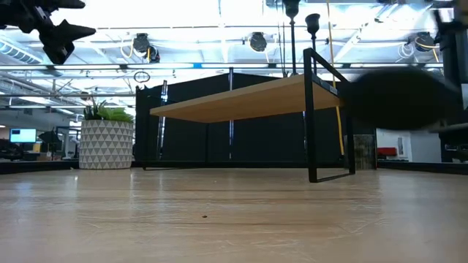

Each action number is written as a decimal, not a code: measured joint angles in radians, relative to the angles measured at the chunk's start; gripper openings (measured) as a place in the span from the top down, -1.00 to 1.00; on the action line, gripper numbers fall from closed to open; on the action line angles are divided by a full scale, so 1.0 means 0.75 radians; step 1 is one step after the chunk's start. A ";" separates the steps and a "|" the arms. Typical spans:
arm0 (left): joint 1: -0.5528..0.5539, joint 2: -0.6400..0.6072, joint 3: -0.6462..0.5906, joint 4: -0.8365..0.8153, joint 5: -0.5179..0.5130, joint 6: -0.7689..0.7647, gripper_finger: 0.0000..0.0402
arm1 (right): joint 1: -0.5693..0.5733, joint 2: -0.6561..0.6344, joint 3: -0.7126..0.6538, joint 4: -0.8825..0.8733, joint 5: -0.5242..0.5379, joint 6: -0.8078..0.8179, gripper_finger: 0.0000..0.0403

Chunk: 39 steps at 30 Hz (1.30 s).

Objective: Pick & Place candle stick holders
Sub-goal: Put the black candle holder on the shelf

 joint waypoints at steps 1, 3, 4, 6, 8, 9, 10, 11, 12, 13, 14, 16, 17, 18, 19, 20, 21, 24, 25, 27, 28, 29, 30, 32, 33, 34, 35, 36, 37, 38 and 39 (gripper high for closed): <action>0.000 0.015 0.000 -0.002 0.000 -0.010 -0.08 | -0.019 0.000 0.000 0.047 0.000 -0.029 0.95; 0.000 0.042 0.000 -0.002 0.000 -0.034 -0.08 | -0.061 -0.001 0.003 0.136 0.000 -0.073 0.95; 0.000 0.056 0.000 -0.001 0.000 -0.040 -0.08 | -0.081 -0.001 0.010 0.158 -0.002 -0.098 0.95; 0.000 0.081 0.000 -0.004 0.000 -0.056 -0.08 | -0.109 0.000 0.056 0.143 0.001 -0.159 0.95; 0.000 0.101 0.000 0.000 0.000 -0.067 -0.08 | -0.141 0.000 0.129 0.119 0.007 -0.220 0.95; 0.001 0.110 0.000 -0.001 0.000 -0.067 -0.08 | -0.159 -0.002 0.165 0.108 0.011 -0.248 0.95; 0.000 0.118 0.000 -0.002 0.000 -0.067 -0.08 | -0.176 -0.002 0.207 0.086 0.020 -0.277 0.95; 0.000 0.124 0.000 -0.001 0.000 -0.068 -0.08 | -0.191 -0.002 0.253 0.057 0.040 -0.309 0.95; 0.000 0.130 0.000 0.001 0.000 -0.072 -0.08 | -0.206 -0.001 0.303 0.020 0.054 -0.342 0.95; 0.000 0.136 0.000 0.005 0.000 -0.072 -0.08 | -0.218 -0.001 0.359 -0.022 0.071 -0.369 0.95; 0.000 0.139 0.000 0.010 0.000 -0.072 -0.08 | -0.229 -0.001 0.413 -0.062 0.086 -0.393 0.95; 0.000 0.144 0.000 0.024 0.000 -0.073 -0.08 | -0.257 0.013 0.524 -0.143 0.087 -0.439 0.95; 0.000 0.145 0.000 0.025 0.000 -0.074 -0.08 | -0.271 0.022 0.580 -0.193 0.084 -0.461 0.95; 0.000 0.145 0.000 0.024 0.000 -0.076 -0.08 | -0.280 0.033 0.629 -0.246 0.079 -0.488 0.95; 0.000 0.145 0.000 0.024 0.000 -0.077 -0.08 | -0.291 0.045 0.678 -0.295 0.079 -0.515 0.95; 0.000 0.145 0.000 0.024 0.000 -0.077 -0.08 | -0.304 0.058 0.727 -0.330 0.082 -0.546 0.95; 0.000 0.145 0.000 0.025 0.000 -0.082 -0.08 | -0.317 0.071 0.777 -0.349 0.090 -0.580 0.95; 0.000 0.145 0.000 0.029 -0.001 -0.084 -0.08 | -0.356 0.100 0.921 -0.388 0.105 -0.682 0.95; 0.000 0.145 0.000 0.029 -0.001 -0.086 -0.08 | -0.368 0.109 0.965 -0.396 0.106 -0.714 0.95; 0.000 0.145 0.000 0.029 -0.009 -0.088 -0.08 | -0.399 0.129 1.040 -0.414 0.109 -0.772 0.95; 0.000 0.145 0.000 0.030 -0.016 -0.093 -0.08 | -0.419 0.140 1.079 -0.437 0.107 -0.802 0.95; 0.000 0.145 0.000 0.030 -0.024 -0.097 -0.08 | -0.437 0.151 1.115 -0.467 0.108 -0.828 0.95; 0.001 0.145 0.000 0.030 -0.025 -0.097 -0.08 | -0.459 0.160 1.151 -0.495 0.108 -0.854 0.95; 0.000 0.145 0.000 0.029 -0.025 -0.097 -0.08 | -0.511 0.174 1.217 -0.539 0.110 -0.910 0.95; 0.000 0.145 0.000 0.030 -0.025 -0.097 -0.08 | -0.539 0.178 1.245 -0.550 0.110 -0.942 0.95; 0.000 0.145 0.000 0.030 -0.025 -0.097 -0.08 | -0.568 0.181 1.271 -0.559 0.109 -0.973 0.95; 0.001 0.145 0.000 0.030 -0.025 -0.101 -0.08 | -0.598 0.186 1.297 -0.567 0.108 -1.005 0.95; 0.000 0.145 0.000 0.030 -0.025 -0.102 -0.08 | -0.630 0.188 1.319 -0.572 0.106 -1.034 0.95; 0.001 0.145 0.000 0.030 -0.025 -0.102 -0.08 | -0.664 0.190 1.340 -0.578 0.104 -1.061 0.95; 0.000 0.145 0.000 0.030 -0.025 -0.101 -0.08 | -0.698 0.190 1.359 -0.587 0.103 -1.087 0.95; 0.000 0.145 0.000 0.030 -0.025 -0.102 -0.08 | -0.732 0.189 1.374 -0.597 0.100 -1.108 0.95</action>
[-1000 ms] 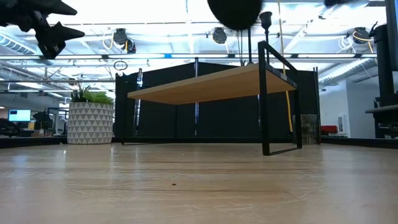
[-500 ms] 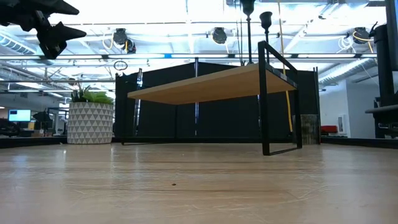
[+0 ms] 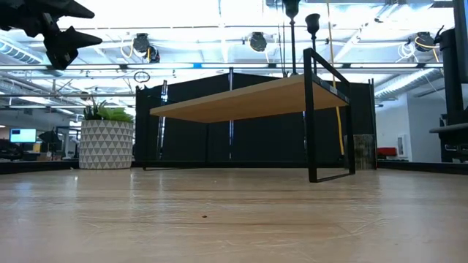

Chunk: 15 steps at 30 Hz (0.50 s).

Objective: Pick & Place candle stick holders
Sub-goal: Put the black candle holder on the shelf

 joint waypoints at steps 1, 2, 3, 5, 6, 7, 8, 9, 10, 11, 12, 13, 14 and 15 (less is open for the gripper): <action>0.000 0.000 0.000 0.000 0.000 -0.002 -0.08 | -0.035 -0.001 0.012 -0.010 -0.002 -0.019 0.95; 0.000 0.000 0.000 0.001 0.000 -0.003 -0.08 | -0.070 -0.002 0.024 -0.021 -0.009 -0.037 0.95; 0.000 0.000 0.000 0.004 0.000 -0.003 -0.08 | -0.107 -0.002 0.036 -0.039 -0.028 -0.057 0.95; 0.000 0.000 0.000 0.019 0.000 -0.003 -0.08 | -0.178 0.000 0.054 -0.088 -0.059 -0.094 0.95; 0.000 0.000 0.000 0.028 0.000 -0.002 -0.08 | -0.213 0.003 0.056 -0.100 -0.078 -0.108 0.95; 0.000 0.000 0.000 0.035 -0.001 0.000 -0.08 | -0.251 0.004 0.057 -0.104 -0.106 -0.117 0.95; 0.000 0.000 0.000 0.040 0.000 0.000 -0.08 | -0.286 0.006 0.057 -0.114 -0.130 -0.130 0.95; 0.000 0.000 0.000 0.045 0.000 0.000 -0.08 | -0.321 0.012 0.057 -0.132 -0.157 -0.135 0.95; 0.000 0.000 0.000 0.050 0.000 0.000 -0.08 | -0.357 0.020 0.057 -0.143 -0.184 -0.139 0.95; 0.000 0.000 0.000 0.053 0.000 -0.001 -0.08 | -0.388 0.028 0.057 -0.147 -0.215 -0.147 0.95; 0.000 0.000 0.000 0.052 0.000 -0.002 -0.08 | -0.417 0.039 0.057 -0.154 -0.243 -0.152 0.95; 0.000 0.000 0.000 0.052 0.000 -0.003 -0.08 | -0.444 0.051 0.057 -0.168 -0.264 -0.161 0.95; 0.000 0.000 0.000 0.052 0.000 -0.003 -0.08 | -0.469 0.065 0.057 -0.185 -0.285 -0.169 0.95; 0.000 0.000 0.000 0.052 0.000 -0.004 -0.08 | -0.493 0.081 0.057 -0.203 -0.307 -0.175 0.95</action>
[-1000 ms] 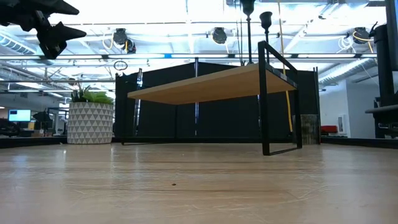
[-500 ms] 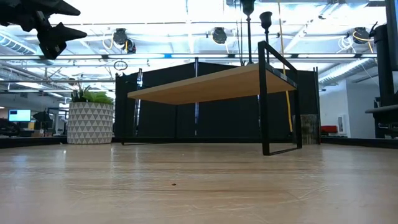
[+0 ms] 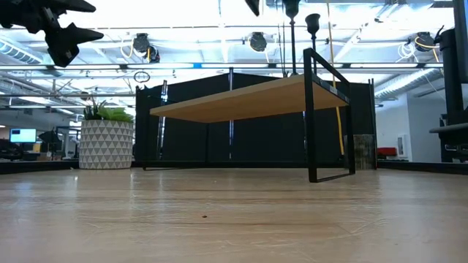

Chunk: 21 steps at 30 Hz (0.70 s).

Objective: Pick & Place candle stick holders
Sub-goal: Put the black candle holder on the shelf

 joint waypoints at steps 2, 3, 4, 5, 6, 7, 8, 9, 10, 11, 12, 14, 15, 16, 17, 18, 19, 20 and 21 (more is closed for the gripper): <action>0.000 0.000 0.000 0.001 0.000 -0.003 -0.08 | -0.042 0.034 0.000 -0.044 -0.020 -0.020 0.95; 0.000 0.000 0.000 0.001 0.000 -0.007 -0.08 | -0.063 0.053 0.000 -0.067 -0.037 -0.037 0.95; 0.001 0.000 0.000 0.001 -0.001 -0.011 -0.08 | -0.079 0.074 0.000 -0.082 -0.047 -0.048 0.95; 0.000 0.000 0.000 0.001 -0.001 -0.014 -0.08 | -0.094 0.092 0.000 -0.089 -0.053 -0.056 0.95; 0.000 0.000 0.000 0.001 0.000 -0.019 -0.08 | -0.109 0.111 0.000 -0.097 -0.071 -0.067 0.95; 0.000 0.000 0.000 0.001 -0.001 -0.020 -0.08 | -0.124 0.128 0.000 -0.101 -0.089 -0.071 0.95; 0.000 0.000 0.000 0.001 0.000 -0.020 -0.08 | -0.137 0.144 0.000 -0.101 -0.111 -0.075 0.95; 0.001 0.000 0.000 0.001 0.000 -0.020 -0.08 | -0.147 0.161 0.000 -0.099 -0.138 -0.078 0.95; 0.000 0.000 0.000 0.001 -0.001 -0.020 -0.08 | -0.154 0.178 0.000 -0.098 -0.163 -0.086 0.95; 0.001 0.000 0.000 0.001 -0.001 -0.020 -0.08 | -0.161 0.193 0.000 -0.100 -0.182 -0.094 0.95; 0.000 0.000 0.000 0.001 -0.001 -0.020 -0.08 | -0.167 0.209 0.000 -0.106 -0.188 -0.101 0.95; 0.000 0.000 0.000 0.001 -0.001 -0.020 -0.08 | -0.182 0.232 -0.001 -0.126 -0.203 -0.126 0.95; 0.000 0.000 0.000 0.001 -0.001 -0.020 -0.08 | -0.195 0.242 -0.001 -0.135 -0.219 -0.140 0.95; 0.000 0.000 0.000 0.001 -0.001 -0.020 -0.08 | -0.204 0.250 -0.001 -0.140 -0.219 -0.157 0.95; 0.001 0.000 0.000 0.001 -0.001 -0.020 -0.08 | -0.215 0.254 -0.001 -0.149 -0.218 -0.177 0.95; 0.000 0.000 0.000 0.001 -0.001 -0.020 -0.08 | -0.233 0.260 -0.001 -0.164 -0.219 -0.200 0.95; 0.001 0.000 0.000 0.001 -0.001 -0.020 -0.08 | -0.252 0.265 -0.001 -0.182 -0.219 -0.221 0.95; 0.001 0.000 0.000 0.001 -0.001 -0.020 -0.08 | -0.271 0.268 -0.001 -0.197 -0.219 -0.245 0.95; 0.000 0.000 0.000 0.001 -0.001 -0.020 -0.08 | -0.293 0.270 -0.001 -0.213 -0.218 -0.268 0.95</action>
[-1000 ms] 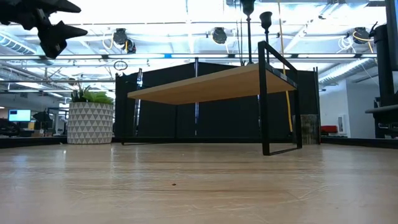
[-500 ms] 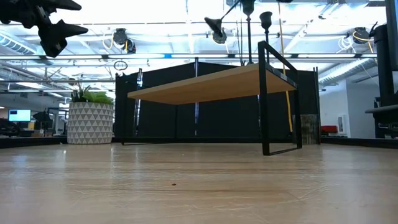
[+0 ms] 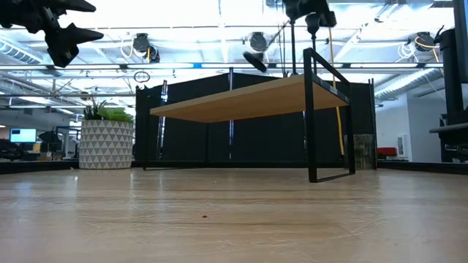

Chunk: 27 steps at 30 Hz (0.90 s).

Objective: Pick & Place candle stick holders
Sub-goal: Put the black candle holder on the shelf

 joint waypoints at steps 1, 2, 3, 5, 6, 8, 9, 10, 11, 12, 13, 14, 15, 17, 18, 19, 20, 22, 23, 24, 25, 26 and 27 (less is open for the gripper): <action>0.000 0.000 0.000 0.000 -0.001 -0.001 -0.08 | -0.019 0.002 0.000 -0.020 0.001 -0.024 0.95; 0.000 0.000 0.000 -0.001 -0.001 -0.001 -0.08 | -0.034 0.004 0.000 -0.038 0.002 -0.043 0.95; 0.000 0.000 0.000 0.000 -0.007 -0.001 -0.08 | -0.047 0.007 0.000 -0.053 0.001 -0.058 0.95; 0.000 0.000 0.000 0.000 -0.018 -0.002 -0.08 | -0.069 0.016 0.000 -0.068 0.000 -0.093 0.95; 0.000 0.000 0.000 0.000 -0.026 -0.002 -0.08 | -0.076 0.023 0.000 -0.079 -0.002 -0.109 0.95; 0.000 0.000 0.000 0.000 -0.036 -0.003 -0.08 | -0.083 0.034 0.000 -0.102 -0.036 -0.140 0.95; 0.000 0.000 0.000 0.000 -0.038 -0.004 -0.08 | -0.084 0.041 0.000 -0.101 -0.059 -0.150 0.95; 0.000 0.000 0.000 0.001 -0.038 -0.007 -0.08 | -0.084 0.046 0.000 -0.105 -0.075 -0.160 0.95; 0.000 0.000 0.000 0.000 -0.040 -0.011 -0.08 | -0.084 0.052 0.000 -0.118 -0.084 -0.172 0.95; 0.000 0.000 0.000 0.000 -0.043 -0.011 -0.08 | -0.084 0.060 0.000 -0.135 -0.092 -0.185 0.95; 0.000 0.000 0.000 0.001 -0.045 -0.011 -0.08 | -0.083 0.070 0.000 -0.140 -0.101 -0.192 0.95; 0.000 0.000 0.000 0.002 -0.047 -0.011 -0.08 | -0.083 0.078 0.000 -0.140 -0.104 -0.199 0.95; 0.000 0.000 0.000 0.003 -0.047 -0.011 -0.08 | -0.083 0.086 0.000 -0.145 -0.103 -0.207 0.95; 0.000 0.000 0.000 0.003 -0.064 -0.011 -0.08 | -0.083 0.098 0.000 -0.161 -0.101 -0.223 0.95; 0.000 0.000 0.000 0.003 -0.070 -0.011 -0.08 | -0.083 0.103 0.000 -0.160 -0.102 -0.232 0.95; 0.000 0.000 0.000 0.003 -0.072 -0.011 -0.08 | -0.083 0.108 0.000 -0.157 -0.103 -0.243 0.95; 0.000 0.000 0.000 0.003 -0.075 -0.011 -0.08 | -0.083 0.113 0.000 -0.158 -0.103 -0.254 0.95; 0.000 0.000 0.000 0.004 -0.079 -0.011 -0.08 | -0.083 0.124 0.000 -0.162 -0.101 -0.276 0.95; 0.000 0.000 0.000 0.004 -0.080 -0.011 -0.08 | -0.083 0.130 0.000 -0.164 -0.102 -0.290 0.95; 0.000 0.000 0.000 0.004 -0.081 -0.011 -0.08 | -0.083 0.135 0.000 -0.171 -0.101 -0.302 0.95; 0.000 0.000 0.000 0.004 -0.080 -0.011 -0.08 | -0.083 0.141 0.000 -0.183 -0.101 -0.318 0.95; 0.000 0.000 0.000 0.004 -0.080 -0.011 -0.08 | -0.083 0.148 0.000 -0.193 -0.102 -0.338 0.95; 0.000 0.000 0.000 0.004 -0.081 -0.011 -0.08 | -0.083 0.154 0.000 -0.199 -0.103 -0.356 0.95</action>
